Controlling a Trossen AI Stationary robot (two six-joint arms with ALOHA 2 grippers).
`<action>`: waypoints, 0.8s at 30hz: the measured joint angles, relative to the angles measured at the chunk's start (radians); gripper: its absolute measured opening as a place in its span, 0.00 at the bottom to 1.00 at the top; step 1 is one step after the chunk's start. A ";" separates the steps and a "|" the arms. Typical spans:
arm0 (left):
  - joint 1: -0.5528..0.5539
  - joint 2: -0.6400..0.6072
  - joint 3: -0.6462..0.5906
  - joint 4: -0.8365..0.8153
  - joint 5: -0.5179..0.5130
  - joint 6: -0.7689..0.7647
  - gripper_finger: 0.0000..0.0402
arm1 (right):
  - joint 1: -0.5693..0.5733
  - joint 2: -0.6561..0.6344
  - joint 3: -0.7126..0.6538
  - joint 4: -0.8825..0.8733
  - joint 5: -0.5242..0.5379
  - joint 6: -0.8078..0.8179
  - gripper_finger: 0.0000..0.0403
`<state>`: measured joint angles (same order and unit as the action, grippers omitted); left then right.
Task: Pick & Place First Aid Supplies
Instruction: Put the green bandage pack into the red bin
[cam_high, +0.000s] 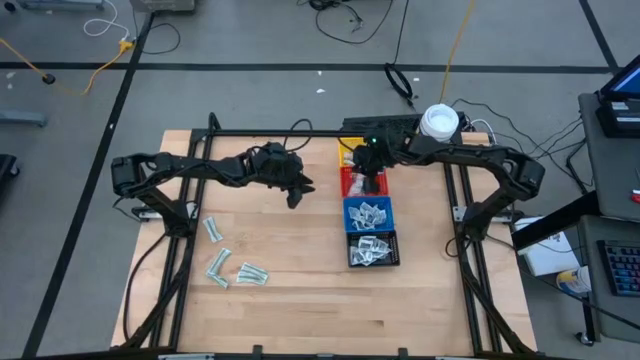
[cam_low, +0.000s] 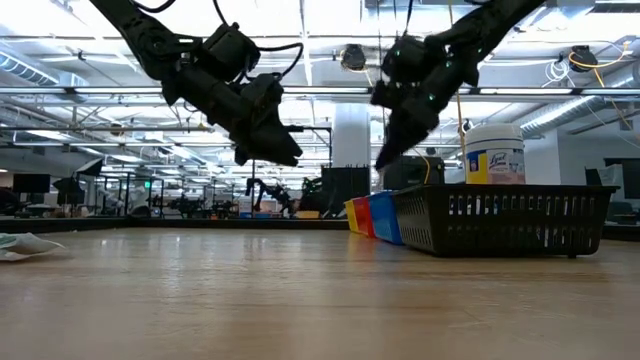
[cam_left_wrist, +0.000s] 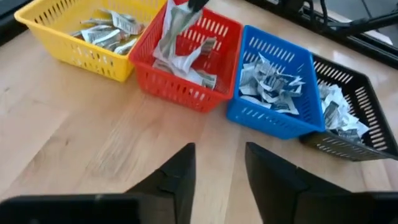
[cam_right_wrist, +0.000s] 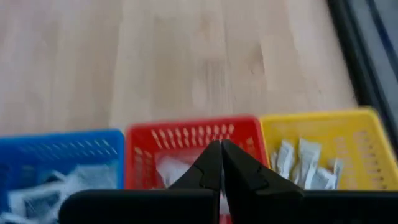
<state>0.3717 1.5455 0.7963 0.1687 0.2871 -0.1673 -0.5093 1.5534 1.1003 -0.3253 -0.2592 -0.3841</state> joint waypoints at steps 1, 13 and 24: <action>0.000 0.000 0.000 -0.003 0.000 0.000 0.37 | -0.004 0.009 0.000 -0.015 0.001 -0.014 0.00; 0.000 0.000 0.000 -0.098 0.003 -0.003 0.51 | -0.024 0.016 -0.001 -0.090 0.050 0.031 0.37; -0.001 -0.003 0.000 -0.306 0.030 -0.515 0.63 | -0.028 0.007 0.000 -0.096 0.074 0.038 0.76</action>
<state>0.3703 1.5429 0.7963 -0.1374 0.3172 -0.6822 -0.5369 1.5600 1.1000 -0.4218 -0.1855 -0.3466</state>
